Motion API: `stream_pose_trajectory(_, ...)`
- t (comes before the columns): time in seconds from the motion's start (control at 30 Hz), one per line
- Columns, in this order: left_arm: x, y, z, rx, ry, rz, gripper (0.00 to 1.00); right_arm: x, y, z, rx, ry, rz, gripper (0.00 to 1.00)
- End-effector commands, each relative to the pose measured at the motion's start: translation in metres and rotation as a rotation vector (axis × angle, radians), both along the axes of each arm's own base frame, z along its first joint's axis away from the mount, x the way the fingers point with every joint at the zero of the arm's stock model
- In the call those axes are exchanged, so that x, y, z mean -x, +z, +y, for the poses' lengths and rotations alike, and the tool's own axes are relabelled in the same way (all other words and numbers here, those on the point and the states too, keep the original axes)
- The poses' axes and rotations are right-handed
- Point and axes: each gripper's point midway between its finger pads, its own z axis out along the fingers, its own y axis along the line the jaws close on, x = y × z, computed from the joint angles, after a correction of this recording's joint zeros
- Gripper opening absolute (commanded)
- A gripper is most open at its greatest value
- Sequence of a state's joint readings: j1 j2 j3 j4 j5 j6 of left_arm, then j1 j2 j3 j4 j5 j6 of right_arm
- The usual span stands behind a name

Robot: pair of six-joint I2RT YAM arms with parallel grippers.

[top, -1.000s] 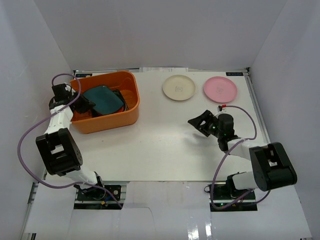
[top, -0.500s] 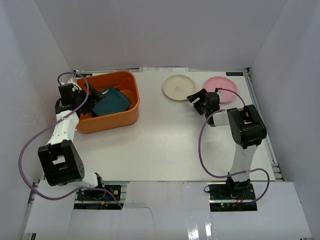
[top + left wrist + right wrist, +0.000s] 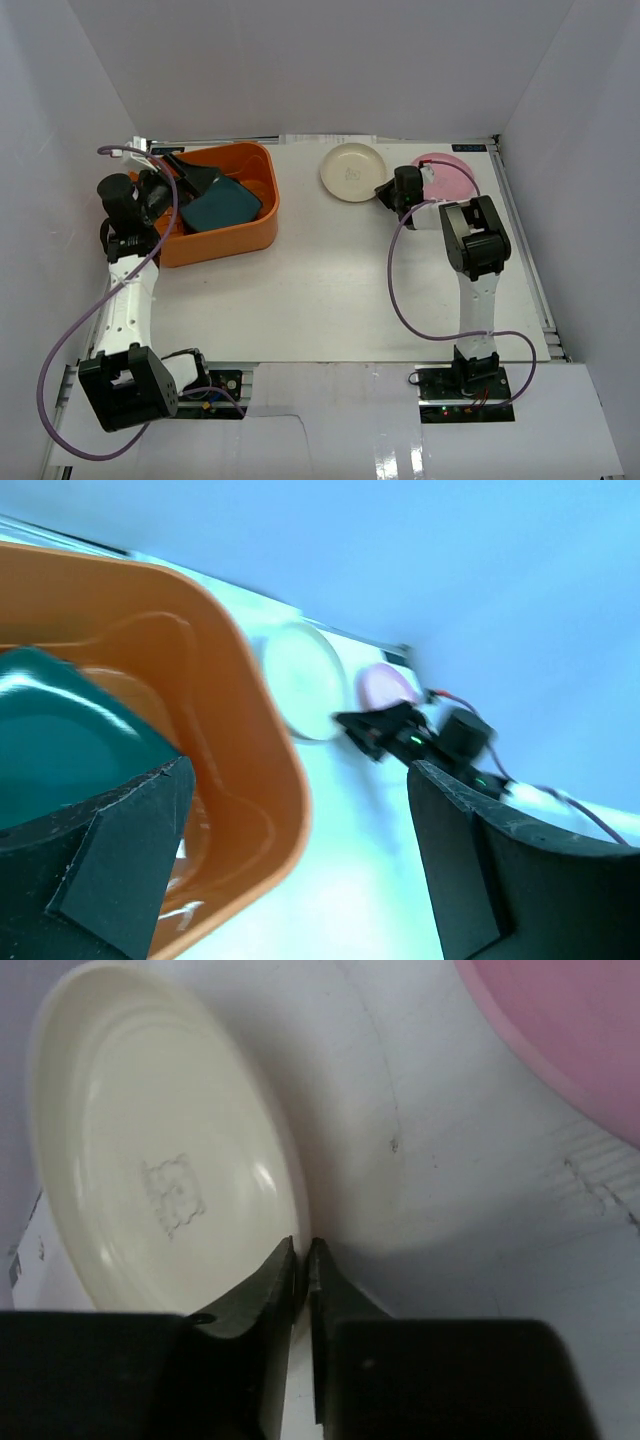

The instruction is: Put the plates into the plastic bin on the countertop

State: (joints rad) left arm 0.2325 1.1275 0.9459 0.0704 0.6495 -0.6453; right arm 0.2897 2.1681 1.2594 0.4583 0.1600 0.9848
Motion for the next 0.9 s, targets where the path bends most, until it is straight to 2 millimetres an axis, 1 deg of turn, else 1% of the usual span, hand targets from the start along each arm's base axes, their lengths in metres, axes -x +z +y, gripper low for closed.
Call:
stream_pose_trajectory(0.0,0.033,0.036,-0.037,0.023,-0.238,-0.153,0.98,0.008,0.0,-0.005,0.041,-0.021,0.002,0.08)
stream_pose_trajectory(0.03,0.037,0.036,-0.042,0.029,-0.275,-0.161,0.98,0.007,0.014,-0.006,0.025,-0.024,-0.046,0.08)
stream_pose_trajectory(0.07,0.042,0.038,-0.048,0.033,-0.316,-0.173,0.98,0.013,0.03,-0.008,0.015,-0.025,-0.077,0.08)
stream_pose_trajectory(0.1,0.049,0.049,-0.057,0.044,-0.369,-0.218,0.98,0.015,0.045,-0.008,0.013,-0.019,-0.112,0.08)
stream_pose_trajectory(0.13,0.061,0.046,-0.067,0.05,-0.452,-0.221,0.98,0.015,0.061,-0.009,0.009,-0.017,-0.156,0.08)
stream_pose_trajectory(0.17,0.068,0.05,-0.072,0.055,-0.491,-0.241,0.98,0.018,0.098,-0.01,-0.001,-0.016,-0.227,0.08)
stream_pose_trajectory(0.2,0.08,0.062,-0.08,0.052,-0.539,-0.3,0.98,0.025,0.109,-0.013,0.028,-0.006,-0.256,0.08)
stream_pose_trajectory(0.23,0.089,0.061,-0.087,0.047,-0.583,-0.311,0.98,0.027,0.126,-0.019,0.044,-0.017,-0.294,0.08)
stream_pose_trajectory(0.27,0.096,0.066,-0.09,0.036,-0.603,-0.338,0.98,0.034,0.169,-0.023,0.042,-0.023,-0.377,0.08)
stream_pose_trajectory(0.3,0.107,0.072,-0.098,0.016,-0.637,-0.384,0.98,0.041,0.182,-0.026,0.077,-0.013,-0.411,0.08)
stream_pose_trajectory(0.33,0.116,0.074,-0.102,0.015,-0.674,-0.39,0.98,0.046,0.2,-0.025,0.08,0.004,-0.452,0.08)
stream_pose_trajectory(0.37,0.125,0.079,-0.108,-0.003,-0.708,-0.441,0.98,0.055,0.23,-0.022,0.074,0.023,-0.517,0.08)
stream_pose_trajectory(0.4,0.133,0.083,-0.111,-0.005,-0.727,-0.46,0.98,0.059,0.25,-0.014,0.082,0.068,-0.561,0.08)
stream_pose_trajectory(0.43,0.139,0.085,-0.113,0.013,-0.743,-0.458,0.98,0.062,0.264,-0.005,0.085,0.102,-0.585,0.08)
stream_pose_trajectory(0.47,0.143,0.087,-0.115,0.01,-0.752,-0.481,0.98,0.067,0.263,0.015,0.098,0.163,-0.562,0.08)
stream_pose_trajectory(0.5,0.146,0.089,-0.116,0.015,-0.755,-0.481,0.98,0.067,0.288,0.03,0.094,0.203,-0.601,0.08)
stream_pose_trajectory(0.53,0.146,0.091,-0.116,0.017,-0.754,-0.48,0.98,0.068,0.293,0.044,0.121,0.238,-0.607,0.08)
stream_pose_trajectory(0.57,0.146,0.092,-0.118,0.021,-0.751,-0.474,0.98,0.071,0.285,0.072,0.127,0.296,-0.592,0.08)
stream_pose_trajectory(0.6,0.145,0.093,-0.118,0.024,-0.747,-0.471,0.98,0.072,0.281,0.086,0.142,0.326,-0.566,0.08)
stream_pose_trajectory(0.63,0.147,0.095,-0.12,0.022,-0.744,-0.474,0.98,0.066,0.285,0.105,0.148,0.354,-0.576,0.08)
stream_pose_trajectory(0.67,0.14,0.09,-0.121,0.029,-0.72,-0.437,0.98,0.073,0.285,0.129,0.146,0.399,-0.575,0.08)
stream_pose_trajectory(0.7,0.137,0.097,-0.122,0.019,-0.702,-0.442,0.98,0.073,0.278,0.141,0.158,0.417,-0.551,0.08)
stream_pose_trajectory(0.73,0.134,0.098,-0.123,0.009,-0.678,-0.435,0.98,0.073,0.28,0.167,0.15,0.458,-0.559,0.08)
stream_pose_trajectory(0.77,0.116,0.086,-0.12,-0.014,-0.597,-0.373,0.98,0.074,0.279,0.181,0.15,0.482,-0.558,0.08)
stream_pose_trajectory(0.8,0.115,0.098,-0.123,-0.042,-0.571,-0.39,0.98,0.076,0.275,0.193,0.156,0.507,-0.547,0.08)
stream_pose_trajectory(0.83,0.11,0.097,-0.122,-0.062,-0.527,-0.375,0.98,0.07,0.277,0.211,0.155,0.524,-0.556,0.08)
stream_pose_trajectory(0.87,0.106,0.085,-0.122,-0.066,-0.485,-0.29,0.98,0.078,0.277,0.231,0.163,0.56,-0.563,0.08)
